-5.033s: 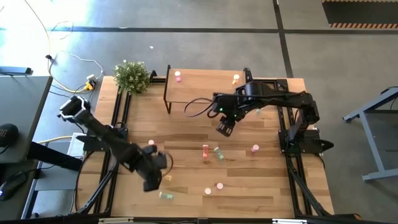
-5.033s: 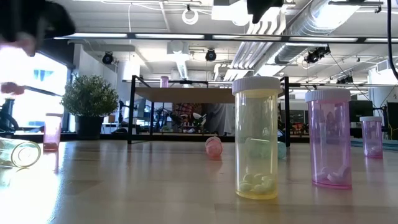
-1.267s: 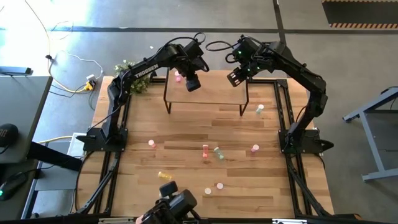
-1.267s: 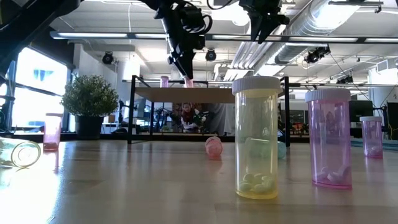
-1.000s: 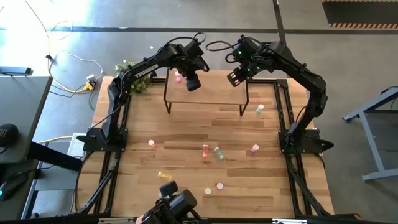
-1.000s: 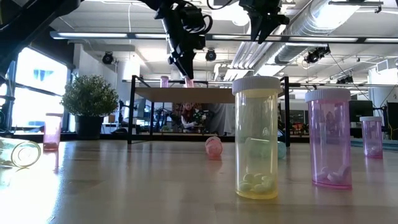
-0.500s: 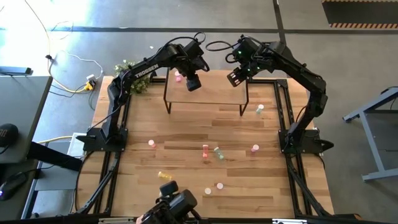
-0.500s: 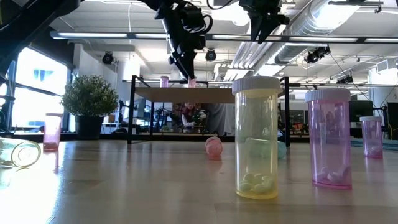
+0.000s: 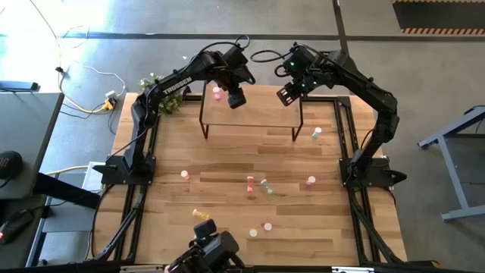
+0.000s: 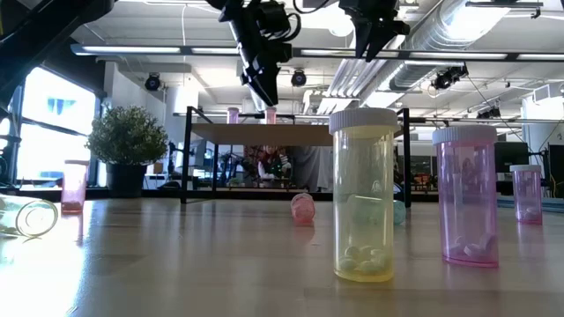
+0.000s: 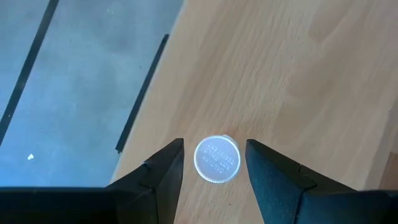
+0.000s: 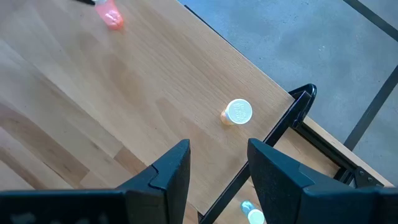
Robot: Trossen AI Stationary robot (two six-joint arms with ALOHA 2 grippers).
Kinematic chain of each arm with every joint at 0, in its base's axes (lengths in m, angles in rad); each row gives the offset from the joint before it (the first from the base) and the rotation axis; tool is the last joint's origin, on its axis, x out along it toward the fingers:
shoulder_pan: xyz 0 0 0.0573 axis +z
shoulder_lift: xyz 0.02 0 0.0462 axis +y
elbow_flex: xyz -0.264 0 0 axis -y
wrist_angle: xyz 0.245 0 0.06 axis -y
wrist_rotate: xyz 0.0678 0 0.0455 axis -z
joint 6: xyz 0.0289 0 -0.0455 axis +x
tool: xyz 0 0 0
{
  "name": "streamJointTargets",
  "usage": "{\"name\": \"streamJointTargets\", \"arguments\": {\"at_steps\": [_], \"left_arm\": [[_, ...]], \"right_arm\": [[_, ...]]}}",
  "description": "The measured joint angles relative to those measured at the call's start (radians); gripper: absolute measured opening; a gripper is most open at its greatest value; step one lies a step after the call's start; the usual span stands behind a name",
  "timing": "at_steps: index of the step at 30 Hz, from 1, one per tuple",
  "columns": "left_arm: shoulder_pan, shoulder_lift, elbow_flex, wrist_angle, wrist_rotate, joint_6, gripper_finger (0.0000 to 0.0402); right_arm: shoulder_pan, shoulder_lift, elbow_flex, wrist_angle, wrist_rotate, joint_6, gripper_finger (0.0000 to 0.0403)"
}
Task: Pick and place medicine bottles onto shelf by color
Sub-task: Put the middle blue pill bottle on the shelf
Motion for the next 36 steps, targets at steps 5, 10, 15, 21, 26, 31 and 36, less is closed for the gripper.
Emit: {"name": "streamJointTargets", "arguments": {"at_steps": [5,10,15,21,26,31,36], "left_arm": [[-0.008,-0.002,0.086,-0.068,-0.008,-0.022,0.0164],[-0.018,-0.028,0.143,-0.134,0.009,-0.052,0.0164],[-0.029,-0.094,0.132,-0.184,0.123,-0.081,0.0164],[-0.071,-0.107,0.122,-0.185,0.191,-0.105,0.0157],[-0.122,-0.136,-0.033,-0.136,0.187,-0.102,0.0149],[-0.164,-0.294,-0.314,0.06,0.185,-0.133,0.0145],[-0.181,-0.484,-0.573,0.246,0.185,-0.199,0.0145]], "right_arm": [[0.0,-0.025,0.001,-0.005,-0.01,0.0,0.0152],[0.001,-0.048,0.001,-0.032,-0.065,0.0,0.0152],[0.025,-0.058,0.001,-0.096,-0.087,0.001,0.0152],[0.135,-0.058,0.001,-0.092,-0.099,-0.007,0.0152],[0.239,-0.058,0.001,-0.092,-0.051,0.051,0.0152],[0.324,-0.058,0.001,-0.092,-0.03,0.148,0.0152],[0.387,-0.058,0.001,-0.092,-0.007,0.284,0.0152]]}}
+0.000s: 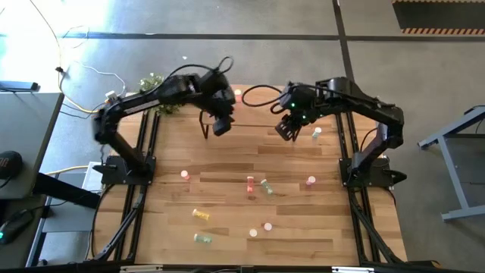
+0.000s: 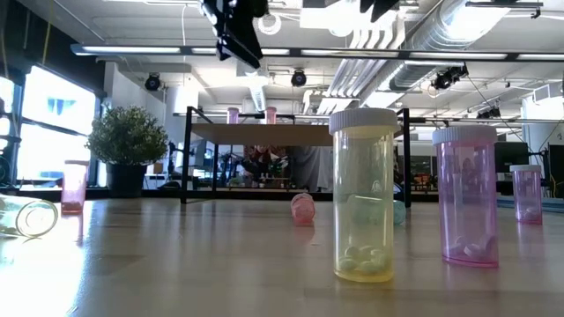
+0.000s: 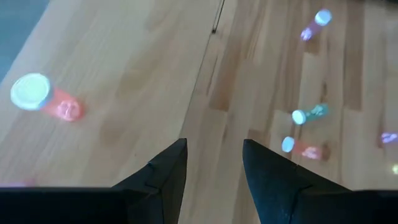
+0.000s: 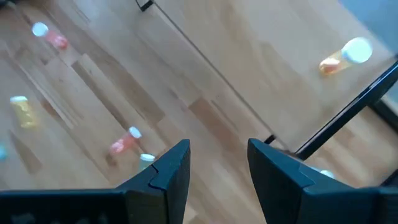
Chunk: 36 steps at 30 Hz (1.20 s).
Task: Pick and place medicine bottles onto shelf by color
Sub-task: Put the middle blue pill bottle on the shelf
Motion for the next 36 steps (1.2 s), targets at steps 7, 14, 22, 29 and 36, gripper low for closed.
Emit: {"name": "streamJointTargets", "arguments": {"at_steps": [7,14,22,29,36], "left_arm": [[-0.038,-0.21,-0.192,0.064,-0.001,-0.03,0.0145],[-0.115,-0.407,-0.381,0.237,0.0,-0.081,0.0145],[-0.181,-0.578,-0.556,0.344,-0.001,-0.11,0.0143],[-0.194,-0.655,-0.615,0.349,-0.002,-0.156,0.0143],[-0.194,-0.67,-0.633,0.333,-0.002,-0.208,0.0143]], "right_arm": [[0.087,0.0,0.0,0.0,0.019,0.173,0.0152],[0.17,-0.007,-0.087,0.003,0.079,0.341,0.0152],[0.233,-0.074,-0.382,0.078,-0.013,0.556,0.0152],[0.291,-0.127,-0.59,0.332,-0.064,0.693,0.0152],[0.334,-0.124,-0.726,0.611,-0.046,0.694,0.0162]]}}
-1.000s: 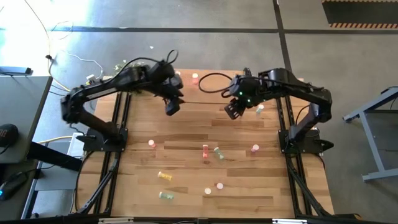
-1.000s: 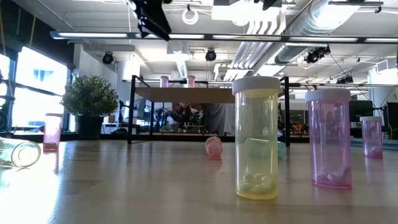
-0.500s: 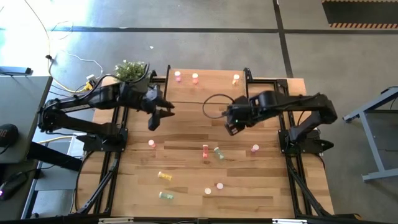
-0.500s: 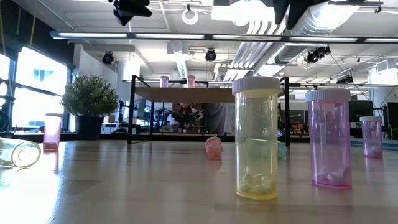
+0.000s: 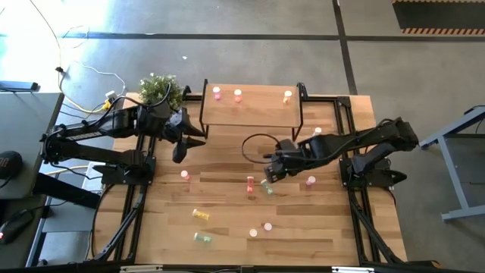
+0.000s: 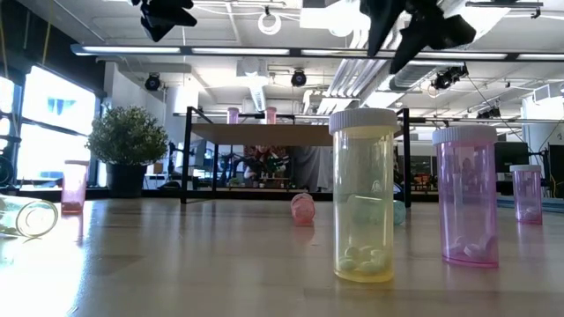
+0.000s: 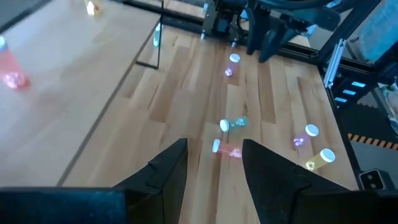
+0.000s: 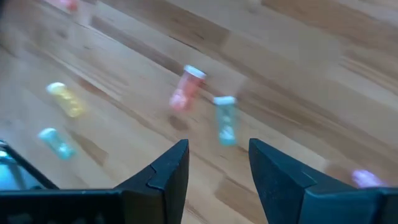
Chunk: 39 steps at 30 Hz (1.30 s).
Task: Pick and place medicine bottles onto shelf by color
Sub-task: Put the middle blue pill bottle on the shelf
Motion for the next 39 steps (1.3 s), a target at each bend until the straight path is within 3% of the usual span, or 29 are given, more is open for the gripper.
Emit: {"name": "streamJointTargets", "arguments": {"at_steps": [6,16,20,28,39], "left_arm": [[0.0,0.001,0.0,-0.01,0.033,-0.008,0.0143],[0.0,0.001,0.0,-0.037,0.03,-0.011,0.0143],[0.0,0.001,0.0,-0.04,0.029,-0.01,0.0143],[0.0,0.002,0.0,-0.04,0.027,-0.01,0.0143],[0.0,0.002,0.0,-0.04,0.027,-0.01,0.0143]], "right_arm": [[-0.005,0.0,-0.135,0.222,0.025,0.0,0.019],[-0.073,0.069,-0.216,0.472,-0.128,-0.131,0.0189],[-0.073,0.144,-0.167,0.431,-0.183,-0.141,0.0189],[-0.078,0.239,-0.119,0.286,-0.183,-0.161,0.0189],[-0.093,0.324,-0.118,0.282,-0.183,-0.214,0.0188]]}}
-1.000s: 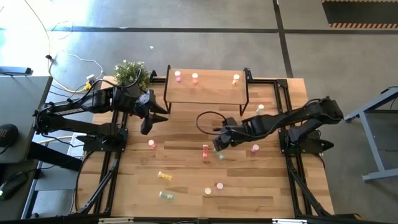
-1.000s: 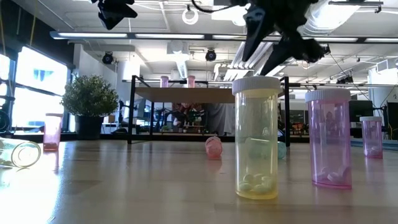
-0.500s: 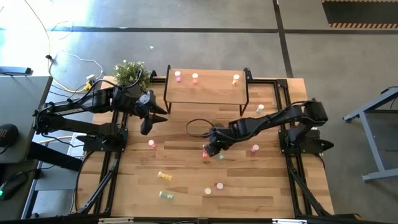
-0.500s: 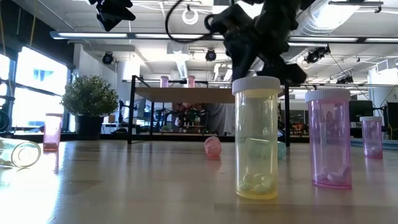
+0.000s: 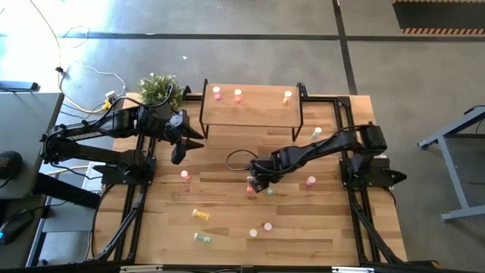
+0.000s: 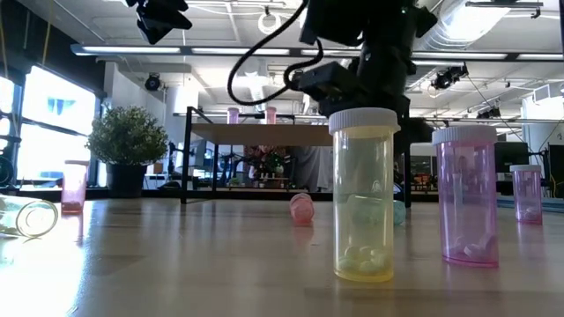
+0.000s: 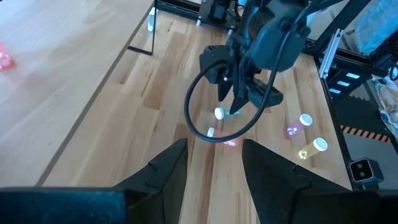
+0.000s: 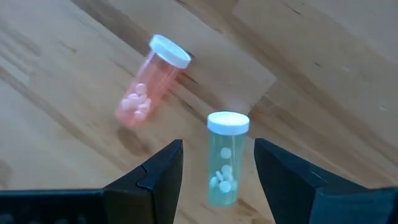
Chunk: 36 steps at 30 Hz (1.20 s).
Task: Pick and place medicine bottles onto shelf by color
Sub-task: Put the middle blue pill bottle on the shelf
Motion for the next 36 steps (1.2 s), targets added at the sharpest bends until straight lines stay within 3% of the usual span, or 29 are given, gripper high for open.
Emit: {"name": "streamJointTargets", "arguments": {"at_steps": [11,25,36], "left_arm": [[0.0,0.0,0.0,0.0,-0.004,0.0,0.0143],[0.0,0.0,0.0,0.0,-0.025,0.026,0.0143],[0.0,0.0,0.0,0.0,-0.033,0.026,0.0143]], "right_arm": [[0.0,0.064,0.0,0.008,-0.03,-0.023,0.0185],[0.0,0.083,0.0,0.014,-0.052,-0.012,0.0088],[0.007,0.056,0.0,0.012,-0.045,0.006,0.008]]}}
